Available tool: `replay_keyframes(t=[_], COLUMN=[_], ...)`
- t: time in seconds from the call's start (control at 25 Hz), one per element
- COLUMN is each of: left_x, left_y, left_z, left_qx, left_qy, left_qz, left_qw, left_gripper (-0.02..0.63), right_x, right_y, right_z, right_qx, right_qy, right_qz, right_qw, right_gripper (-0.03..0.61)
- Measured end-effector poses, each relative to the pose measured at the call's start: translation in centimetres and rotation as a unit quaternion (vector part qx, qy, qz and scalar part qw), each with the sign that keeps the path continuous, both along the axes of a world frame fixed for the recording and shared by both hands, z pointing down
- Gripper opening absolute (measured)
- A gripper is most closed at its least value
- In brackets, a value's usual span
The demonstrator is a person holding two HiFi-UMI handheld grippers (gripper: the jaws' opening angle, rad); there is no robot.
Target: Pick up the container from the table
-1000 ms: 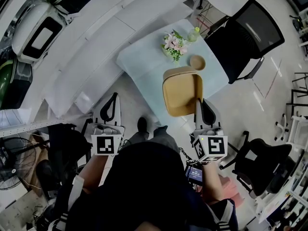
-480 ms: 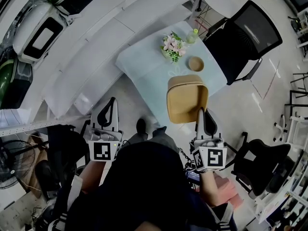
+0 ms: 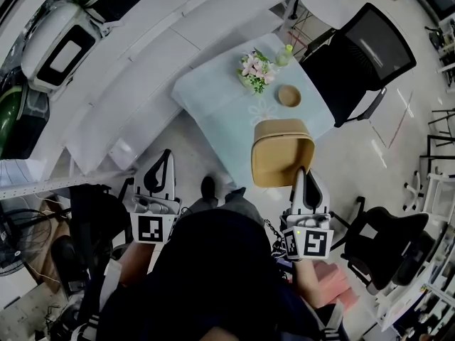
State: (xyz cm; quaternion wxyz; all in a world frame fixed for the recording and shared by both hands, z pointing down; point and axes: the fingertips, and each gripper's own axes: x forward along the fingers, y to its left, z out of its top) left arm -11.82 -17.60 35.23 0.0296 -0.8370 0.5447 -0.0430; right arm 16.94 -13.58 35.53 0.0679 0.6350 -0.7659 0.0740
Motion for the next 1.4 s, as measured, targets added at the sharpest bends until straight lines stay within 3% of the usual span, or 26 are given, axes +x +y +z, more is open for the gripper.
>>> replay_keyframes(t=[0.24,1.4], left_x=[-0.1,-0.6], left_y=[0.4,1.0], left_z=[-0.2,0.1], left_qx=[0.006,0.002], left_qy=[-0.005,-0.008], left_qz=[0.002,-0.003], left_qw=[1.0000,1.0000], left_gripper=[0.003,0.003], right_x=[0.3,0.0], right_y=[0.7,2.2], right_z=[-0.8,-1.2], right_qx=[0.024,0.051], right_qy=[0.003,0.026], right_qz=[0.009,0.024], right_qw=[1.000,0.998], right_gripper=[0.017,0.015])
